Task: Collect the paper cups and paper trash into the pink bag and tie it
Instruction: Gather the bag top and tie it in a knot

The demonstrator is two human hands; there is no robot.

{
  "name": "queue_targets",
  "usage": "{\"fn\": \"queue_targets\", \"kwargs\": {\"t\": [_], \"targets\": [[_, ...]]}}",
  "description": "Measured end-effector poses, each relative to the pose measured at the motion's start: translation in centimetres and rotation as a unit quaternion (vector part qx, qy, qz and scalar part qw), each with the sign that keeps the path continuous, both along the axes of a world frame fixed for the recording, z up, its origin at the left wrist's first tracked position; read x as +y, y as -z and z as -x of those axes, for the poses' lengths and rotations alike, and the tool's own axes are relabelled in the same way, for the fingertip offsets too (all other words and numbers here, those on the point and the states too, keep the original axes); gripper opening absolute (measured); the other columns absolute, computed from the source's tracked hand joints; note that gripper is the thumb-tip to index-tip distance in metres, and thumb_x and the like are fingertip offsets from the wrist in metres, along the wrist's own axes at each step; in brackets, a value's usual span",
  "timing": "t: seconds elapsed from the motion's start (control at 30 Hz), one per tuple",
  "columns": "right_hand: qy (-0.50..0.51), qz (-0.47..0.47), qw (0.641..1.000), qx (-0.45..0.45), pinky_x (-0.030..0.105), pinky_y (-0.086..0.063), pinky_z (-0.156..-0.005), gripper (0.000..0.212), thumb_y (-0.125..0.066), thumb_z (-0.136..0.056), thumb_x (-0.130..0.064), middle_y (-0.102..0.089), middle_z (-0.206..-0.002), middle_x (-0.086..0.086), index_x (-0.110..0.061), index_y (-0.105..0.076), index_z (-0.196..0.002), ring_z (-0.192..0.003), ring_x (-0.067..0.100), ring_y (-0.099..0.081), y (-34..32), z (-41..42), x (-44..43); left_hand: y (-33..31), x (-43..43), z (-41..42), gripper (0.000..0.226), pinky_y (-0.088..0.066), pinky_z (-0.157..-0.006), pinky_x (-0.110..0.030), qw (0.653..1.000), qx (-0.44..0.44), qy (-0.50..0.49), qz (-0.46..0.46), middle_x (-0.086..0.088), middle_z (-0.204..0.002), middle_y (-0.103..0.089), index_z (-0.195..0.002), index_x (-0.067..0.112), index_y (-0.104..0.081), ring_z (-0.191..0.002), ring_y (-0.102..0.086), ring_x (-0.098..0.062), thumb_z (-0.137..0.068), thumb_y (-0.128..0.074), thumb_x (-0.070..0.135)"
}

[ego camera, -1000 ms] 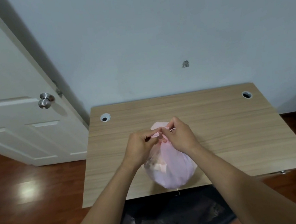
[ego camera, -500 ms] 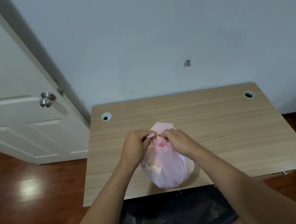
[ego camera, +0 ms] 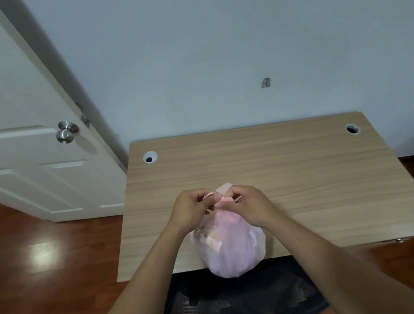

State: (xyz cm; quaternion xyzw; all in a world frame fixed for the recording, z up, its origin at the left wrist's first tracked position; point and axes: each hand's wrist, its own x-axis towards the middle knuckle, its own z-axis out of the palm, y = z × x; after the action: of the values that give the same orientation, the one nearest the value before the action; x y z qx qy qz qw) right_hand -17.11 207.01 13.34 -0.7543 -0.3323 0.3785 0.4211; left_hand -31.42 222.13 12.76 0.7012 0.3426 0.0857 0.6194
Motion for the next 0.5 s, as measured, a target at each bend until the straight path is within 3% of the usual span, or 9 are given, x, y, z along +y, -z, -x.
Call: {"fn": "queue_targets", "kwargs": {"t": [0.17, 0.27, 0.33, 0.4, 0.5], "targets": [[-0.029, 0.023, 0.995, -0.088, 0.028, -0.037, -0.065, 0.035, -0.071, -0.105, -0.043, -0.068, -0.071, 0.0, -0.021, -0.085, -0.082, -0.065, 0.01, -0.052, 1.8, 0.1, -0.4, 2.3, -1.0, 0.6, 0.012, -0.055, -0.064, -0.021, 0.998, 0.03, -0.035, 0.048, -0.012, -0.093, -0.082, -0.099, 0.007, -0.086, -0.069, -0.066, -0.01, -0.099, -0.076, 0.015], [-0.032, 0.04, 0.99, -0.135, 0.038, -0.042, -0.065, 0.054, -0.061, -0.109, -0.049, -0.062, -0.068, 0.008, -0.009, -0.074, -0.076, -0.061, 0.014, -0.051, 3.9, 0.1, -0.7, 3.7, -1.8, 0.5, 0.014, -0.055, -0.064, -0.02, 0.992, 0.038, -0.066, 0.098, -0.006, -0.089, -0.082, -0.098, 0.005, -0.085, -0.071, -0.065, -0.012, -0.098, -0.079, 0.017], [-0.022, 0.059, 0.987, -0.146, 0.039, -0.042, -0.064, 0.054, -0.062, -0.11, -0.044, -0.059, -0.06, 0.0, -0.021, -0.069, -0.061, -0.058, 0.015, -0.051, 4.5, -0.1, -1.3, 4.5, -2.2, 0.4, 0.011, -0.057, -0.064, -0.022, 0.985, 0.04, -0.123, 0.112, -0.005, -0.084, -0.08, -0.096, 0.006, -0.086, -0.072, -0.068, -0.015, -0.094, -0.082, 0.016], [-0.001, 0.069, 0.986, -0.155, 0.036, -0.033, -0.06, 0.067, -0.066, -0.109, -0.032, -0.041, -0.049, -0.006, -0.029, -0.041, -0.047, -0.052, 0.011, -0.042, 4.7, -0.6, -1.9, 5.3, -2.2, 0.5, 0.01, -0.059, -0.063, -0.023, 0.979, 0.039, -0.167, 0.108, -0.005, -0.082, -0.079, -0.094, 0.006, -0.086, -0.072, -0.068, -0.017, -0.092, -0.084, 0.016], [0.042, 0.124, 0.984, -0.121, 0.033, -0.038, -0.061, 0.063, -0.067, -0.107, -0.04, -0.046, -0.049, 0.0, -0.02, -0.043, -0.053, -0.054, 0.01, -0.044, 5.0, -1.5, -3.1, 6.3, -2.4, 1.0, 0.012, -0.059, -0.06, -0.023, 0.975, 0.062, -0.193, 0.096, -0.011, -0.082, -0.08, -0.091, 0.003, -0.085, -0.069, -0.068, -0.018, -0.092, -0.085, 0.015]]}}
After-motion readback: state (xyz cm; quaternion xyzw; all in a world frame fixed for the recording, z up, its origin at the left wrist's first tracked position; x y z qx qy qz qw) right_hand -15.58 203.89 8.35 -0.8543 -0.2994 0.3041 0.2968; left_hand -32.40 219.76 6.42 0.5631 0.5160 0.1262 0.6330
